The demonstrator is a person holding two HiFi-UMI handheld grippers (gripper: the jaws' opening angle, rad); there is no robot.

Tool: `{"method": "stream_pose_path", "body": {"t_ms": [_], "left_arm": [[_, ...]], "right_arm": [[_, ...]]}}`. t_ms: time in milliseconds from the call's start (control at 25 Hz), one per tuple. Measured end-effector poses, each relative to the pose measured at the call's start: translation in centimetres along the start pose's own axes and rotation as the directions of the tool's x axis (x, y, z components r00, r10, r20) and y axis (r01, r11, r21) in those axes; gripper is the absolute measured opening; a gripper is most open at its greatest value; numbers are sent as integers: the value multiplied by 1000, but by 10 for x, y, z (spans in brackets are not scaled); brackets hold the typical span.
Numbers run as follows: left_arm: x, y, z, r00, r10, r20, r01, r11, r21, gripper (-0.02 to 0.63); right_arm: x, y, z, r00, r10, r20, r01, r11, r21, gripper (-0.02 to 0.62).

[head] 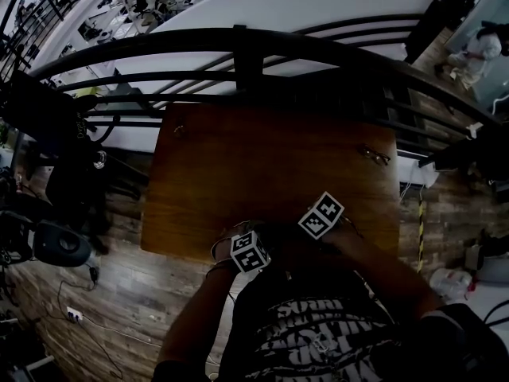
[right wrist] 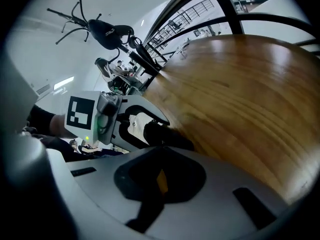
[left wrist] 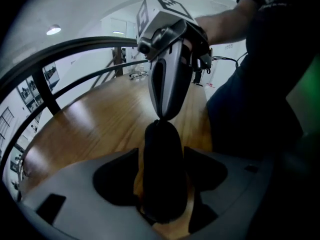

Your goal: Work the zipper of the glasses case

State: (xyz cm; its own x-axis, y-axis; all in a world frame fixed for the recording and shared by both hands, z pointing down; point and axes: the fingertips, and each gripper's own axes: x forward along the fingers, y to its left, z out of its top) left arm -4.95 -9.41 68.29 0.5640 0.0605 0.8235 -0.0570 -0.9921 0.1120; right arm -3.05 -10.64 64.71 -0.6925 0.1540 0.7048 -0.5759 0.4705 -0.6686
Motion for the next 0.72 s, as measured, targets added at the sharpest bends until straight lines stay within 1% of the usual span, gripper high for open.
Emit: {"method": "stream_pose_path", "body": {"t_ms": [40,120,200,240,400,520,640,720], "left_arm": [[1,1,3,1000,5,-5,-5,1000,15,275],[12,-2,-1,999,-1,-52,3,999,43,275],[22,-3,-10,994,9,-106,-2,998,70,275],[24,-3,-12,993,18,-115,-9,997,76,273],[29,-4,-9,996,29,-79,-26,999,42,267],[30,-4,-11,997,37,-64,-34,999,36,265],[32,-5,-12,999,35,-41,-34,999,21,265],[32,-6,-12,999,27,-37,-26,999,18,265]], "right_arm": [[0,3,3,1000,14,10,-14,1000,4,-2],[1,8,6,999,33,22,-33,999,9,-2],[3,8,3,1000,16,6,-16,1000,-4,-2],[4,5,0,1000,-1,-6,1,1000,-14,-2],[0,-12,-11,999,-34,-8,34,999,9,-2],[0,-25,-18,998,-57,-8,57,998,17,-2],[4,-47,-29,993,-113,-36,113,993,14,-2],[13,-59,-38,992,-120,-45,122,992,44,-1]]}}
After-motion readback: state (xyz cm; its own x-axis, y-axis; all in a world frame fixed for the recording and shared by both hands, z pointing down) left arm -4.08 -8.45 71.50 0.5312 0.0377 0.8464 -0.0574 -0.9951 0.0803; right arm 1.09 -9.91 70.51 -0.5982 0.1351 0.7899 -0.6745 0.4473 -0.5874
